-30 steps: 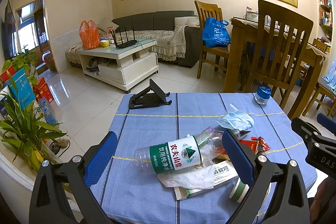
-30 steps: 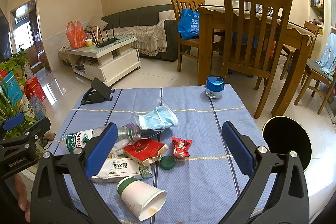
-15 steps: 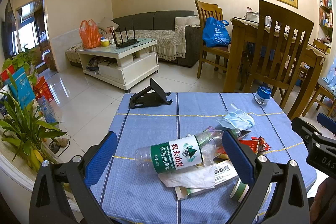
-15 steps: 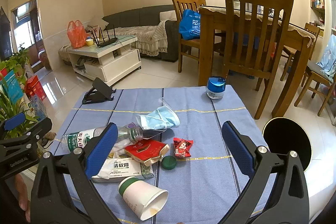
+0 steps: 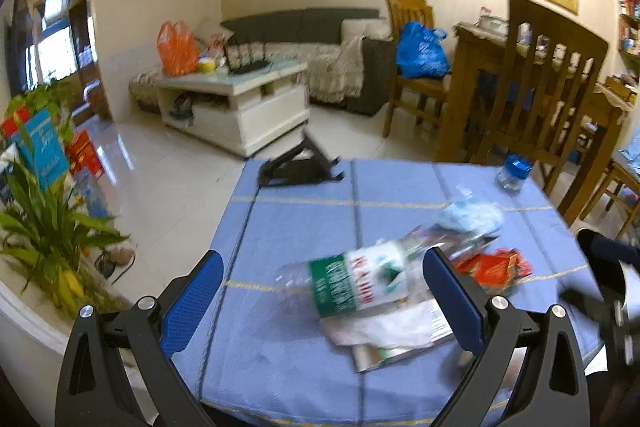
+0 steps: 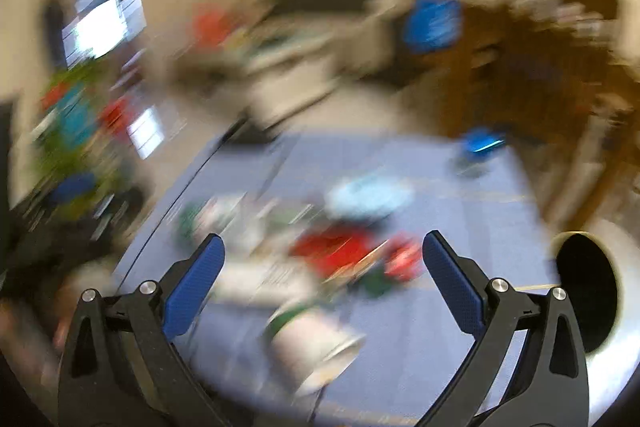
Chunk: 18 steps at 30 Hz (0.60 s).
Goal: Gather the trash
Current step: 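Grasp the white paper cup with the right tool while the left tool grasps the gold packet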
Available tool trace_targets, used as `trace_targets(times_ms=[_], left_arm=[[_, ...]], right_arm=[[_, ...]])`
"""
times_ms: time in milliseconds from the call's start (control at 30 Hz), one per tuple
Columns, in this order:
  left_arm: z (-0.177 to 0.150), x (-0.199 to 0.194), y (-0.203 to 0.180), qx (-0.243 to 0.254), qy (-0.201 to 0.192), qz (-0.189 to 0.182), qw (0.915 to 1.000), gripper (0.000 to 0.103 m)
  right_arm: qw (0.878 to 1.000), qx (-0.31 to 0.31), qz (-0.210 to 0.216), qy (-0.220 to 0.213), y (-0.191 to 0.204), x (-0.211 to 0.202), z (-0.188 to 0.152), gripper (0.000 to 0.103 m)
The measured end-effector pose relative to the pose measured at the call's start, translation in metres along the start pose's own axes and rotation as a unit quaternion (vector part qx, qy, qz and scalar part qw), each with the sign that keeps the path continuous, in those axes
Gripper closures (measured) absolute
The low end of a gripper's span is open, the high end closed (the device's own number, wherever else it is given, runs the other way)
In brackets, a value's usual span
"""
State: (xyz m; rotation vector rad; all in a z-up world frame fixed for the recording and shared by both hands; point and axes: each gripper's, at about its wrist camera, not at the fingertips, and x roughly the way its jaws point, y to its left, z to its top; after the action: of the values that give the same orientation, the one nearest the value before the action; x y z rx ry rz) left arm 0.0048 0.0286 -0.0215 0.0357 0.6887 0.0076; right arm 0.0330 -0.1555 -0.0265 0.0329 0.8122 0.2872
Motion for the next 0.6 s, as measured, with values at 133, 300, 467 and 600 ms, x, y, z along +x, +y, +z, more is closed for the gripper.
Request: trace_targets(times_ms=[133, 300, 467, 600], left_arm=[[-0.024, 0.034, 0.031, -0.013, 0.053, 0.034, 0.9979, 0.006], [-0.045, 0.055, 0.056, -0.033, 0.095, 0.029, 0.9945, 0.006], [-0.054, 0.06, 0.066, -0.045, 0.104, -0.005, 0.9936, 0.006], [-0.057, 0.056, 0.071, -0.057, 0.067, -0.009, 0.996, 0.006]], right_arm=[[0.992, -0.099, -0.001, 0.076, 0.01, 0.02, -0.023, 0.005], [0.978, -0.174, 0.024, 0.113, 0.018, 0.039, -0.042, 0.007], [0.96, -0.229, 0.047, 0.155, 0.024, 0.066, -0.053, 0.016], [0.946, -0.249, 0.036, 0.205, 0.022, 0.092, -0.061, 0.039]])
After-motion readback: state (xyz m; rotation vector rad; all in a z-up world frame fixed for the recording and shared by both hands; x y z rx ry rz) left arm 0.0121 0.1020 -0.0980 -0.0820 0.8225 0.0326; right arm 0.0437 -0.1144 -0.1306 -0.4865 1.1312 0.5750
